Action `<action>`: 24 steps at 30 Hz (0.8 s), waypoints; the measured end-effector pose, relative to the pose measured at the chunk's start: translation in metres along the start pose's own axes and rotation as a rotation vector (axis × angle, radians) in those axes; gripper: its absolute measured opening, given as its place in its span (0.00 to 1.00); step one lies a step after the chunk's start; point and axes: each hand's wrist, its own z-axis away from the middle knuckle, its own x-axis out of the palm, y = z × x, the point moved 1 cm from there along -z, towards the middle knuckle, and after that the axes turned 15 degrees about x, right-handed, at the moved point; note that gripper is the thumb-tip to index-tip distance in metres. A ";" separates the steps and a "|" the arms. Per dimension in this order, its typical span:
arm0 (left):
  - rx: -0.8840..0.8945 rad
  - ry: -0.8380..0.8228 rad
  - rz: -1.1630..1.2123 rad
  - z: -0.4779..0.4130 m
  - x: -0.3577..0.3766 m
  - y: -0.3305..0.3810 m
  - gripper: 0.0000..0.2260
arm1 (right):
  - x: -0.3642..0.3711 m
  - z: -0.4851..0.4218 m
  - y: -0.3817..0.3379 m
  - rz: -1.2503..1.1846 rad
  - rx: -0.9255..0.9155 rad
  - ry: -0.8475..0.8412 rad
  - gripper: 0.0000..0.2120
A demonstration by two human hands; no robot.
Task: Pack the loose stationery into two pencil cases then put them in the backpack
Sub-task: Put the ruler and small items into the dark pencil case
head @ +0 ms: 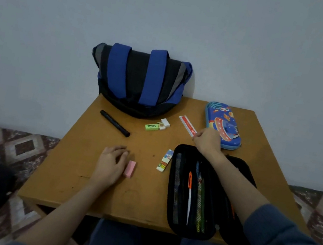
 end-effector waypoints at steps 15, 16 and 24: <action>-0.010 0.011 0.061 0.002 -0.001 -0.003 0.17 | 0.038 -0.033 -0.031 0.317 0.078 0.007 0.21; -0.013 0.013 0.065 0.002 -0.001 -0.003 0.17 | 0.038 -0.033 -0.032 0.315 0.073 -0.001 0.20; -0.035 -0.014 0.072 0.001 0.002 -0.006 0.18 | 0.035 -0.035 -0.034 0.322 0.080 -0.093 0.16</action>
